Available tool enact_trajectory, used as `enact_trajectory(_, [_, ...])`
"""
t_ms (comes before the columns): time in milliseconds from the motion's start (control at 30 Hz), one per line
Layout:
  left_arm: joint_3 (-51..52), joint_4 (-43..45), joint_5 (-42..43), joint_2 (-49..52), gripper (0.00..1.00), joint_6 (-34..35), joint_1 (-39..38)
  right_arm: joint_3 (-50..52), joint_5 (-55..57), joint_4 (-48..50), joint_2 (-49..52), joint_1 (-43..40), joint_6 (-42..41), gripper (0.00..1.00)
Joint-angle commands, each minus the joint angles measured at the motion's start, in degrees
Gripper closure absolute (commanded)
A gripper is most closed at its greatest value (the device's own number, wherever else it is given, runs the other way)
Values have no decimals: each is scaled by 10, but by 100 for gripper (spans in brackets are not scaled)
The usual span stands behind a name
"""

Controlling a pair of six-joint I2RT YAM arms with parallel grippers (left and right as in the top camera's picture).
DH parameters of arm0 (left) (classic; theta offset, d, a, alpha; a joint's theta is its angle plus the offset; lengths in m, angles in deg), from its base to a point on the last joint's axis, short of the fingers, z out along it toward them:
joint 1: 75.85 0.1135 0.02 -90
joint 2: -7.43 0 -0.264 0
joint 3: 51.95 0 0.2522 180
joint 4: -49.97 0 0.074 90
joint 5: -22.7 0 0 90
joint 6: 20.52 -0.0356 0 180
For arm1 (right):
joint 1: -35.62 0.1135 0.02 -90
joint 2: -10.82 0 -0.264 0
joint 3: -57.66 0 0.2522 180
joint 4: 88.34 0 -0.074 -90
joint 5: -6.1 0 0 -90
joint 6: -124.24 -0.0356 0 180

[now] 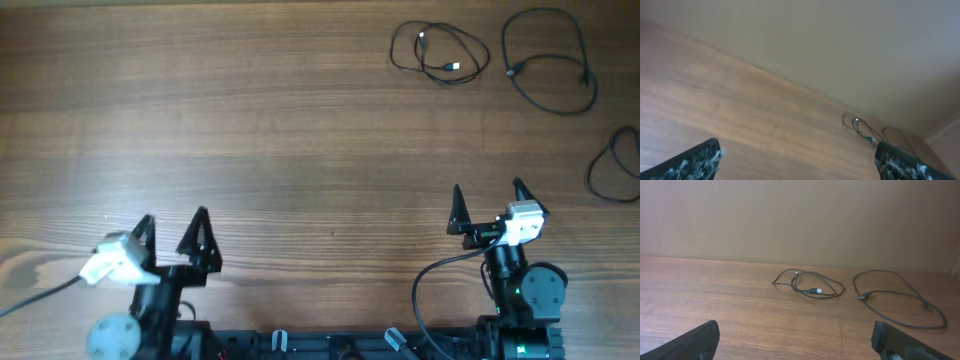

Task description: Untangle cables

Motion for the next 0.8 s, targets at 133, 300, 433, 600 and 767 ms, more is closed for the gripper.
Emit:
enact_trajectory(133, [165, 163, -7, -3, 0, 3, -2, 1, 5, 3, -6, -3, 8, 0])
enact_trajectory(300, [234, 241, -7, -3, 0, 3, -2, 1, 5, 3, -6, -3, 8, 0])
enact_trajectory(433, [265, 267, -8, -3, 0, 3, -2, 1, 5, 3, -6, -3, 8, 0])
enact_trajectory(600, [287, 306, -8, -2, 0, -1, -2, 1, 5, 3, -6, -3, 8, 0])
enact_trajectory(767, [287, 304, -7, -2, 0, -5, -2, 1, 5, 3, -6, -3, 8, 0])
